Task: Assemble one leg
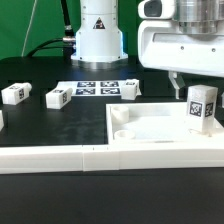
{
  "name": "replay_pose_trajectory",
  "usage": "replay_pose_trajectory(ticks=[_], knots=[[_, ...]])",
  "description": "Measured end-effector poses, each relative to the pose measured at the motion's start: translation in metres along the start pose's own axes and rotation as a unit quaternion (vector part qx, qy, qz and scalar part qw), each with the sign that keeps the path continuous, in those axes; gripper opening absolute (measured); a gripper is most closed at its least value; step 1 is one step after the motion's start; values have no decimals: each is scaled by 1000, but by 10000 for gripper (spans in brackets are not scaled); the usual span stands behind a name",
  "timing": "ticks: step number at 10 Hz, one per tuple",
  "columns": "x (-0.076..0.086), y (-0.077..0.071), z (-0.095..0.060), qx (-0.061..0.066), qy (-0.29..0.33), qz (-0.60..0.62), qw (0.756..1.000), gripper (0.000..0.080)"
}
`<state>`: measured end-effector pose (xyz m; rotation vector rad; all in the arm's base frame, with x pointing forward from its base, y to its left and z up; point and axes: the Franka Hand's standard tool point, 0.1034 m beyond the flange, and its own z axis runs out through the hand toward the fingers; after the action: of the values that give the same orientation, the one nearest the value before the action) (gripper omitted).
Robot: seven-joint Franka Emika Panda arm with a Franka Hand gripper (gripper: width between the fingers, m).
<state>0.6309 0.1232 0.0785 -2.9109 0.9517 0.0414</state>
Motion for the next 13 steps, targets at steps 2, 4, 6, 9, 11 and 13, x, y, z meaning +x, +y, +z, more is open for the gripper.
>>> replay_pose_trajectory(ticks=[2,4,6,9,11,13], knots=[[-5,-5,1,-1,0,-127,992,630],[-7,-6,2,-8,3,-261,965,648],[-6,-5,2,-11,4,-351,936,648],[-4,-2,3,-10,2,-495,869,648],[-2,0,3,-11,1,-526,850,648],[-2,0,3,-11,1,-523,852,520]])
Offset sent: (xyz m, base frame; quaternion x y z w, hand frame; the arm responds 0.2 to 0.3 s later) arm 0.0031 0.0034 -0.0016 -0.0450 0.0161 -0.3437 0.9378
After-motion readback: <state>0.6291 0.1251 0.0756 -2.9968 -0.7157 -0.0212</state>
